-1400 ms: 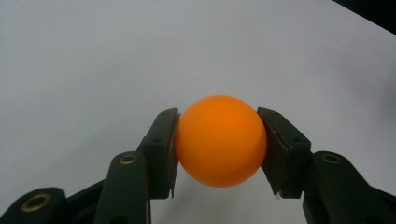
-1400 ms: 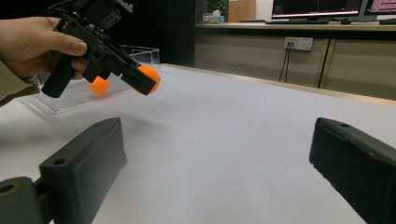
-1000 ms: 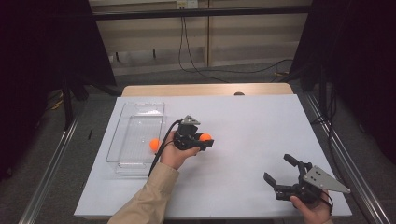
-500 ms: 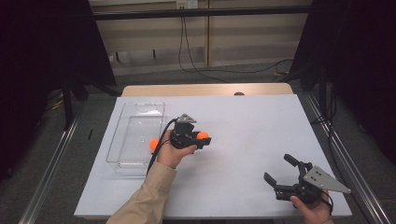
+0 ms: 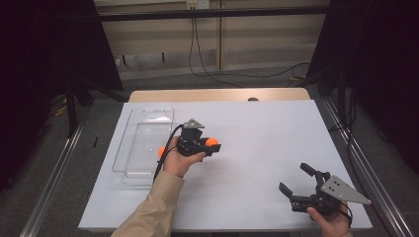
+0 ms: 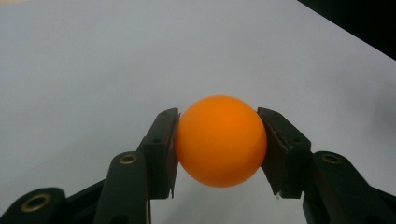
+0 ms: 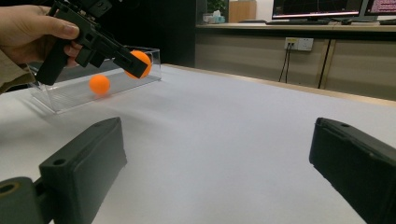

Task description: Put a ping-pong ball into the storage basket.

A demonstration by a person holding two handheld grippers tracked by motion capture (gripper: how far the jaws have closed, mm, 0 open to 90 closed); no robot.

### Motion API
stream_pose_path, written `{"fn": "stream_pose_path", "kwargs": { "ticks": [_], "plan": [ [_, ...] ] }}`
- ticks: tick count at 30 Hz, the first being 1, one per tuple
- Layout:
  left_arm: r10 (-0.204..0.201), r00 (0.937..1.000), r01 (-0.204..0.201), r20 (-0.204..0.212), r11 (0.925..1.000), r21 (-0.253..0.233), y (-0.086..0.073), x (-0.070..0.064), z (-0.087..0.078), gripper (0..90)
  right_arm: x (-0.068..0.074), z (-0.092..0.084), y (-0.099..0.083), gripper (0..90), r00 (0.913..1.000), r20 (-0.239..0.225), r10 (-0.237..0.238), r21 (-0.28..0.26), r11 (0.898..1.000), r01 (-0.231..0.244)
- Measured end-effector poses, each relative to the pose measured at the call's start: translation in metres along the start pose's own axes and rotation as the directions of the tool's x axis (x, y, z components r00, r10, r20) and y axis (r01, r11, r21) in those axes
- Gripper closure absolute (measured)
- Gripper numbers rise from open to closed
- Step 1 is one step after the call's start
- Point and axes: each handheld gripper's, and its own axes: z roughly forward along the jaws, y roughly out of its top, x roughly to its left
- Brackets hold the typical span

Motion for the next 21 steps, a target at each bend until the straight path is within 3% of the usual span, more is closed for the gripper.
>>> {"fn": "stream_pose_path", "kwargs": {
  "ticks": [21],
  "plan": [
    [-0.015,0.9998,0.014,-0.016,0.9999,-0.008,0.002,0.007,-0.013,51.1,0.0,0.0,0.0,2.9,1.0,0.0,0.003,-0.002,1.0,-0.003]
  ]
}}
